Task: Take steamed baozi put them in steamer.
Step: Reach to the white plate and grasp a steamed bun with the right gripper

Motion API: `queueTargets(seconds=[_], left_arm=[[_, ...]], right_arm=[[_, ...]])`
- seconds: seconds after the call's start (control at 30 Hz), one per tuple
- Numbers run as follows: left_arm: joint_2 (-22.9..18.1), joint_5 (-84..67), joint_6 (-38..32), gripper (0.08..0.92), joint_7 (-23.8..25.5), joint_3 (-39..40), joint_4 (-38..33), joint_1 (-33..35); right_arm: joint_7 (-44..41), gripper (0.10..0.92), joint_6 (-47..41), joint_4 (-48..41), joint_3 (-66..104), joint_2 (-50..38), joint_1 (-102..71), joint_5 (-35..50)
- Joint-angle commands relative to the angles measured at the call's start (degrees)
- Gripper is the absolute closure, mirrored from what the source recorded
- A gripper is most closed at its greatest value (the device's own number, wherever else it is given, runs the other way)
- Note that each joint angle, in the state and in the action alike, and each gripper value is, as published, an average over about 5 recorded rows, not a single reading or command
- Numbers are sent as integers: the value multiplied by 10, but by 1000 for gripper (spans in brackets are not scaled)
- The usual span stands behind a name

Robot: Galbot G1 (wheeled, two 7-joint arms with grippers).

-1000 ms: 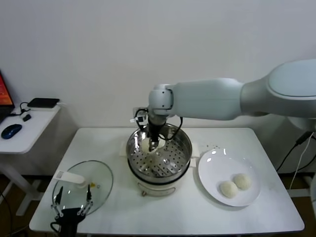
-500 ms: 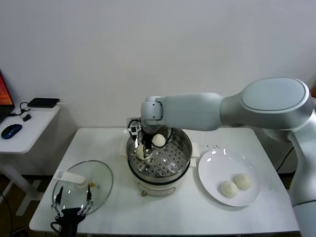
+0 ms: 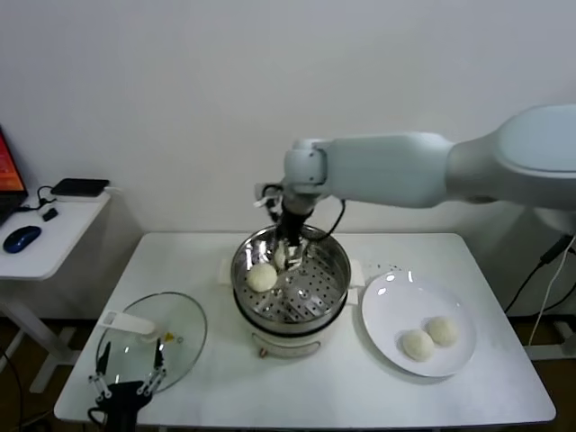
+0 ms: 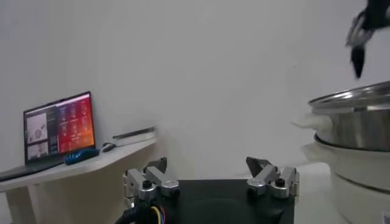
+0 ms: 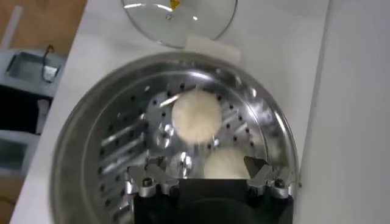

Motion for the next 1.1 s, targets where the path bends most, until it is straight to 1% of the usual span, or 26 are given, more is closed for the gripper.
queueTargets(seconds=[0.03,0.13,0.27,0.43,0.57,0.7,0.97,1.1], left_arm=[[2,2,1,177,1,2,3,1],[3,2,0,177,1,1,4,3],[3,2,-1,177,0,1,8,1],[0,6,-4,177,-2,3,14,-1],[-2,10,-6,177,-4,5,18,-3],[-2,10,-6,177,-4,3,18,-3],[-4,10,-8,177,-5,-2,22,-2],[-5,13,-8,177,-4,0,23,-1]], right_arm=[[-127,202,148,73,-160,-182,153,-24],[-111,203,152,109,-216,-222,171,-55],[-69,203,140,168,-283,-264,189,-112],[-19,203,115,211,-301,-316,166,-161],[22,203,91,220,-262,-359,90,-194],[60,203,64,210,-183,-385,-18,-225],[124,203,39,201,-76,-394,-155,-254],[133,203,37,193,-51,-391,-186,-270]])
